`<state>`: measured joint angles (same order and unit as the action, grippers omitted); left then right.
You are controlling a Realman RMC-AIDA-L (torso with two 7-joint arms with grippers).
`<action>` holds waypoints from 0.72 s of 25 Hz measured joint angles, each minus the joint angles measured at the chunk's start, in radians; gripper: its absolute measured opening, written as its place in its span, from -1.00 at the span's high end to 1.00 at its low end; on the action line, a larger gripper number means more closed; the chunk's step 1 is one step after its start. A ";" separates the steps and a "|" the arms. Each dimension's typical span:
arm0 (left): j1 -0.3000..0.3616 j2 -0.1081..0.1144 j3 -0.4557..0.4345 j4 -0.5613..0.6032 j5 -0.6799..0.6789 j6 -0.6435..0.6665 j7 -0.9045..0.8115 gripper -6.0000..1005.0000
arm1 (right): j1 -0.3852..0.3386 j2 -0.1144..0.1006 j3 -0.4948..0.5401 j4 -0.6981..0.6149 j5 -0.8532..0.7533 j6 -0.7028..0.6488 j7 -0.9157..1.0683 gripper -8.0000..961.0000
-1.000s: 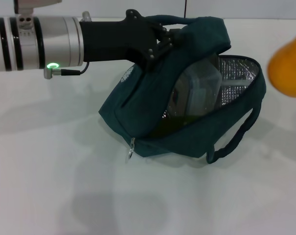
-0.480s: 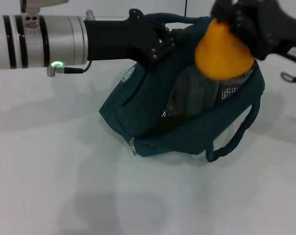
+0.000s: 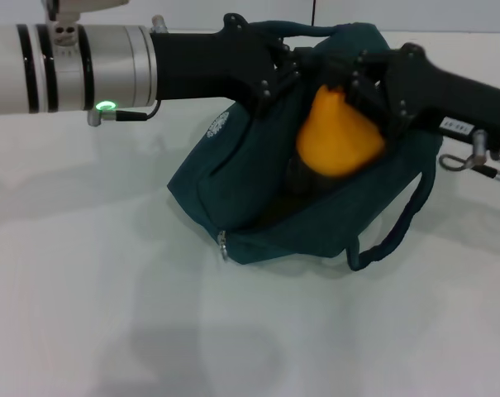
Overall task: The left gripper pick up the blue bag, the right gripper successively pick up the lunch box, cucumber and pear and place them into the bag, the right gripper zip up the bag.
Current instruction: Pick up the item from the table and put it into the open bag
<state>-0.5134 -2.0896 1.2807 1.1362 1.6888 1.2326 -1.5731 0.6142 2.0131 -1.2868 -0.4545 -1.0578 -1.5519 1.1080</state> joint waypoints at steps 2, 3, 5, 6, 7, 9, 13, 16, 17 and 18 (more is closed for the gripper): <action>-0.012 0.000 0.000 -0.019 -0.001 -0.005 0.006 0.90 | 0.005 0.004 -0.009 0.000 -0.015 0.014 0.000 0.92; -0.019 0.000 0.000 -0.029 -0.002 -0.006 0.007 0.90 | 0.006 0.005 -0.016 0.000 -0.018 0.024 0.000 0.92; -0.025 0.000 0.000 -0.037 -0.002 -0.006 0.007 0.90 | 0.008 0.007 -0.031 0.001 -0.021 0.045 0.000 0.92; -0.026 0.000 0.000 -0.038 -0.002 -0.006 0.007 0.90 | 0.009 0.008 -0.043 0.001 -0.021 0.063 0.001 0.92; -0.026 0.000 0.000 -0.038 -0.002 -0.006 0.007 0.90 | 0.011 0.008 -0.053 0.001 -0.021 0.076 0.003 0.92; -0.026 0.000 0.000 -0.039 -0.002 -0.007 0.007 0.90 | 0.014 0.009 -0.066 0.001 -0.021 0.097 0.006 0.92; -0.026 0.000 0.000 -0.039 -0.002 -0.018 0.008 0.90 | 0.016 0.009 -0.083 0.000 -0.020 0.101 0.009 0.92; -0.026 0.000 0.000 -0.040 -0.002 -0.022 0.008 0.90 | 0.009 0.009 -0.086 -0.008 -0.017 0.084 0.013 0.92; -0.025 0.000 0.000 -0.041 -0.002 -0.022 0.008 0.90 | 0.007 0.009 -0.085 -0.009 -0.016 0.079 0.013 0.92; -0.025 0.000 0.000 -0.041 -0.002 -0.022 0.008 0.90 | 0.005 0.009 -0.083 -0.009 -0.013 0.073 0.013 0.92</action>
<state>-0.5380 -2.0893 1.2809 1.0954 1.6864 1.2102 -1.5649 0.6190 2.0217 -1.3694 -0.4636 -1.0704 -1.4788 1.1212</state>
